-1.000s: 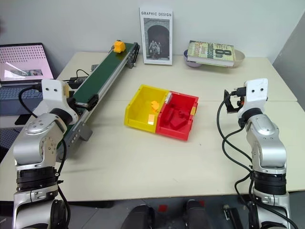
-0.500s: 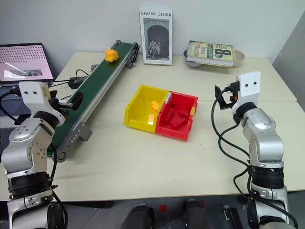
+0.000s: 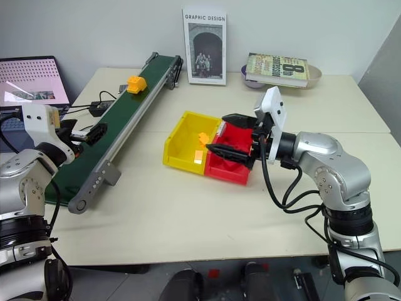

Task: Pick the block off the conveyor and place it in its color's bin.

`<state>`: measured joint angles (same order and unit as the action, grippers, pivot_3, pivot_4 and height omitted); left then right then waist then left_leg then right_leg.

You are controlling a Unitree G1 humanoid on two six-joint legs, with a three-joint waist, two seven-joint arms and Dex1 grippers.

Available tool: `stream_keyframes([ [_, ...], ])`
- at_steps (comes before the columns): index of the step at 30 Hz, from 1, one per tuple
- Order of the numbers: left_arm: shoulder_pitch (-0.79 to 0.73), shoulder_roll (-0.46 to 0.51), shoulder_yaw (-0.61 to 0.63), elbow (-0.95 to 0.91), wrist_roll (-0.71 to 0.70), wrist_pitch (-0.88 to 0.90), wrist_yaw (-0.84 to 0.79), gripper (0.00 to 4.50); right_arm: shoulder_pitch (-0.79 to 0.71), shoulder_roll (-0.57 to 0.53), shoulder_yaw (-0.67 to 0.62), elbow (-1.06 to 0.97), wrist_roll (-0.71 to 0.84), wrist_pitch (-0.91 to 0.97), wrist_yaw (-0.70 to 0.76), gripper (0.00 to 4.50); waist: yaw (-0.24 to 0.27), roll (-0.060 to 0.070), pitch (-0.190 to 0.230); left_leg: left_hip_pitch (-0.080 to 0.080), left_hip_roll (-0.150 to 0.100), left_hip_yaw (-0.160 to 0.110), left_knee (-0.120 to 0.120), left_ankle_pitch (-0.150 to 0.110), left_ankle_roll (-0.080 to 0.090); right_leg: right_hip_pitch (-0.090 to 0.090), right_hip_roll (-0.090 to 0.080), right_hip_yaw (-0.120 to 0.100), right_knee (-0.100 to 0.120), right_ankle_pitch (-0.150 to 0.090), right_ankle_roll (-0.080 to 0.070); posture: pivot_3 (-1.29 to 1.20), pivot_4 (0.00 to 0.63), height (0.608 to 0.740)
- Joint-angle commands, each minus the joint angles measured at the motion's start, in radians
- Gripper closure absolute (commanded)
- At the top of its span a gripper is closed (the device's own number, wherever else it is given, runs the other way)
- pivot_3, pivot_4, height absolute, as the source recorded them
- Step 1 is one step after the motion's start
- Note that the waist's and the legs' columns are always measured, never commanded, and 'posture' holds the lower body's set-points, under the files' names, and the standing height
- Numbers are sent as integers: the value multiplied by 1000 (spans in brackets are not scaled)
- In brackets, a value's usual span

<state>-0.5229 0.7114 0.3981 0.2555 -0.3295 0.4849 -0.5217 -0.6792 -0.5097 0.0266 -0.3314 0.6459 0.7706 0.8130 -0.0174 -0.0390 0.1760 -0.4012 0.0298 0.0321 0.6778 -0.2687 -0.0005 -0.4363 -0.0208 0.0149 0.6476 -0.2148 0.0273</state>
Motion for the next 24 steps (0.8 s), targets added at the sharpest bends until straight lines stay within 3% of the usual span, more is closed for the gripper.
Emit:
stream_keyframes([
  [1, -37, 26, -4, 5, 7, -42, -8, 10, -15, -7, -8, -33, 5, -19, 2, 0, 0, 0, 0, 0, 0, 0, 0, 0, 0, 0, 0, 0, 0, 0, 0, 0, 150, 740],
  [24, -79, 28, -35, 98, 45, -97, -2, 10, -3, 5, -2, -98, 54, 16, -37, 0, 0, 0, 0, 0, 0, 0, 0, 0, 0, 0, 0, 0, 0, 0, 0, 0, 150, 740],
])
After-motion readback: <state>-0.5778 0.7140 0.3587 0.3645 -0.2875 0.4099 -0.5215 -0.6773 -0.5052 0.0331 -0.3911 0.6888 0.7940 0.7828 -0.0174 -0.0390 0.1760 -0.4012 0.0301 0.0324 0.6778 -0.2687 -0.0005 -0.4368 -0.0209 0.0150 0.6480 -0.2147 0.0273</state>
